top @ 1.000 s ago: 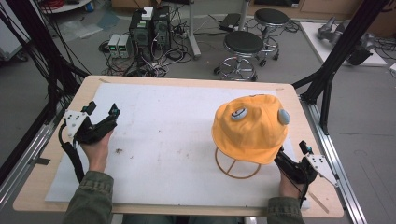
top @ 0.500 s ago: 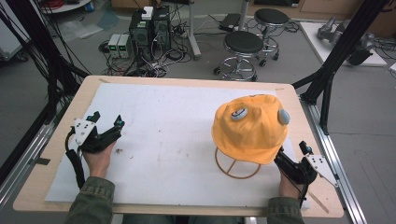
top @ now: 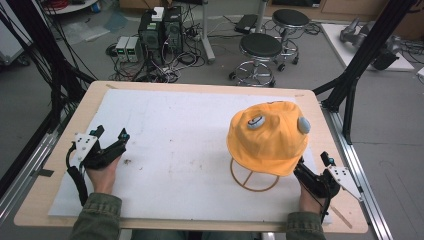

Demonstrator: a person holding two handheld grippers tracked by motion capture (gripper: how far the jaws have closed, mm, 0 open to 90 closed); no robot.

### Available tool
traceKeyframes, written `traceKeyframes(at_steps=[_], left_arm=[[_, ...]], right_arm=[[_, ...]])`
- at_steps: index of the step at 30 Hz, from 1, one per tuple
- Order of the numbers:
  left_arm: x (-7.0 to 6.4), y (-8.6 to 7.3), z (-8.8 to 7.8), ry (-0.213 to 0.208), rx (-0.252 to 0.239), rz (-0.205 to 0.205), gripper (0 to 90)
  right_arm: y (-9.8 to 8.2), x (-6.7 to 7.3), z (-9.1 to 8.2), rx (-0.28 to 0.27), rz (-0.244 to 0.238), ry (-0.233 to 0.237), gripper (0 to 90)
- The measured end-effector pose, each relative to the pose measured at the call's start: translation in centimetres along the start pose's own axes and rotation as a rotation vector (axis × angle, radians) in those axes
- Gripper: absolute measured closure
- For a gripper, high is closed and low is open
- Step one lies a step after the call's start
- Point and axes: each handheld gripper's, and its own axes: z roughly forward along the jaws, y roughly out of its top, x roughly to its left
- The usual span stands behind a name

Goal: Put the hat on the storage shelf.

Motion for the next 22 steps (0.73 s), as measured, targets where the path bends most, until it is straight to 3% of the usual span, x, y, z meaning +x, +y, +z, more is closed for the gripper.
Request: traceKeyframes(at_steps=[10, 15, 22], left_arm=[[0.2, -0.3, -0.6, -0.037, 0.003, -0.029, 21.3], [0.0, -0.4, -0.9, -0.071, 0.015, -0.023, 21.3], [0.0, -0.5, -1.2, -0.083, 0.027, -0.018, 21.3]], right_arm=[[0.0, -0.3, -0.1, 0.003, 0.009, -0.005, 11.4], [0.0, -0.4, -0.1, 0.005, 0.004, -0.004, 11.4], [0.1, -0.5, 0.0, 0.007, 0.013, -0.005, 11.4]])
